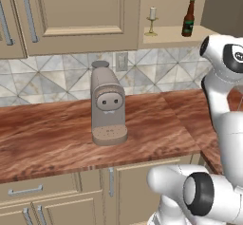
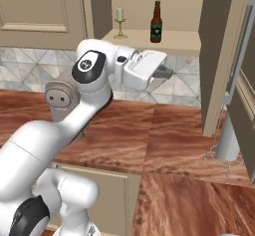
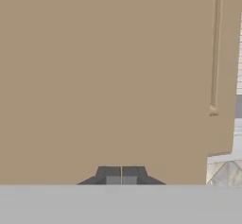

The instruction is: Get the candle and the beer from the cabinet and move them to the dining counter.

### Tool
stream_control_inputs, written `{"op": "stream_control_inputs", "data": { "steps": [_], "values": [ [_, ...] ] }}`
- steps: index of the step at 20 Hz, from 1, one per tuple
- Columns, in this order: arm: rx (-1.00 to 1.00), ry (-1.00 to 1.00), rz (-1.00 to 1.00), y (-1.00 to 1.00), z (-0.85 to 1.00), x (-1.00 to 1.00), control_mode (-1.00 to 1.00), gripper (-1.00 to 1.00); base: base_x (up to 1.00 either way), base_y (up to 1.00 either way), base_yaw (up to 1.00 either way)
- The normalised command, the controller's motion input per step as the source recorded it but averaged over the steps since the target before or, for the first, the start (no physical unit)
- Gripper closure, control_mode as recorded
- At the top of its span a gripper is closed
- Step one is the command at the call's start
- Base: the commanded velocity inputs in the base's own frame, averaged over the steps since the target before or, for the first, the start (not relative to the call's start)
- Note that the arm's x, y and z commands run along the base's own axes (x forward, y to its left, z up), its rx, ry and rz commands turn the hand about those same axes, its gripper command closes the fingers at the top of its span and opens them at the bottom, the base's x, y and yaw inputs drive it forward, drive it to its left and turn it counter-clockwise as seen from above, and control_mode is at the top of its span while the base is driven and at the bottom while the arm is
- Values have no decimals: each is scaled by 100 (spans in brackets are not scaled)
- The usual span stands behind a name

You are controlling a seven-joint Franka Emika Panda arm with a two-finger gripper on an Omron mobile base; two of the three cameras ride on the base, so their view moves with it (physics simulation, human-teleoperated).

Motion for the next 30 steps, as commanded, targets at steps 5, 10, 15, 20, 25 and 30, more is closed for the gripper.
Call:
{"op": "stream_control_inputs", "data": {
  "steps": [5,10,15,20,25,30],
  "values": [
    [2,9,29,65,6,0,-100,100,0,0,0],
    [8,2,44,35,3,0,-100,100,0,0,0],
    [9,0,49,14,8,0,-100,100,0,0,0],
    [9,0,34,30,30,0,-100,-100,0,0,0],
    [4,-1,21,33,55,-6,-100,-100,0,0,0],
    [3,-4,14,27,47,0,-100,-100,0,0,0]
  ]
}}
